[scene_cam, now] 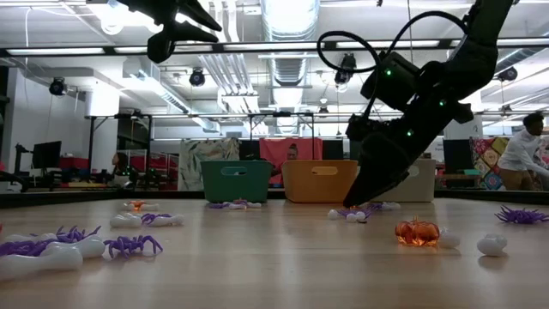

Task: Sort Halloween decoration
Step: Put the orange pumpkin toy into the yellow bin

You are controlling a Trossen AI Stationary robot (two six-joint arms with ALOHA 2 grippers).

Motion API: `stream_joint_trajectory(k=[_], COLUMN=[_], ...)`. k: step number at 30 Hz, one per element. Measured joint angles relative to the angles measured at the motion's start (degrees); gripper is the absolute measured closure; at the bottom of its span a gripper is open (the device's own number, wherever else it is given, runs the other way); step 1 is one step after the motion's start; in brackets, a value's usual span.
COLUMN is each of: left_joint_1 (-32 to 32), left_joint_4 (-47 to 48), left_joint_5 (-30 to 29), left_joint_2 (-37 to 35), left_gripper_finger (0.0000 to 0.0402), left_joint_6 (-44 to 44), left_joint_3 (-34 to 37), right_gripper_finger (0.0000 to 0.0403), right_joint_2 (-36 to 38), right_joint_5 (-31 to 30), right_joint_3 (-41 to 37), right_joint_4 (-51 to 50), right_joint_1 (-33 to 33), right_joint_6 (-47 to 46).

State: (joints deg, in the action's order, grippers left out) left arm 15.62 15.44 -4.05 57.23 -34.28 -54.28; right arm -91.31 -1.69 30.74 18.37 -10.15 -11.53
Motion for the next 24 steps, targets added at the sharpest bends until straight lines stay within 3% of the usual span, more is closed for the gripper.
stream_joint_trajectory(k=[19,24], left_joint_1=[-0.04,-0.02], left_joint_4=[0.02,0.0], left_joint_5=[0.0,0.0], left_joint_2=[0.07,0.07], left_gripper_finger=[0.0324,0.0324], left_joint_6=[-0.35,-0.35], left_joint_3=[0.0,0.0], right_gripper_finger=[0.0306,0.0325], right_joint_2=[-0.04,-0.02], right_joint_5=[0.62,0.75], right_joint_3=[-0.04,-0.06], right_joint_4=[0.12,0.08], right_joint_1=[0.0,0.0], right_joint_6=[-0.08,-0.5])
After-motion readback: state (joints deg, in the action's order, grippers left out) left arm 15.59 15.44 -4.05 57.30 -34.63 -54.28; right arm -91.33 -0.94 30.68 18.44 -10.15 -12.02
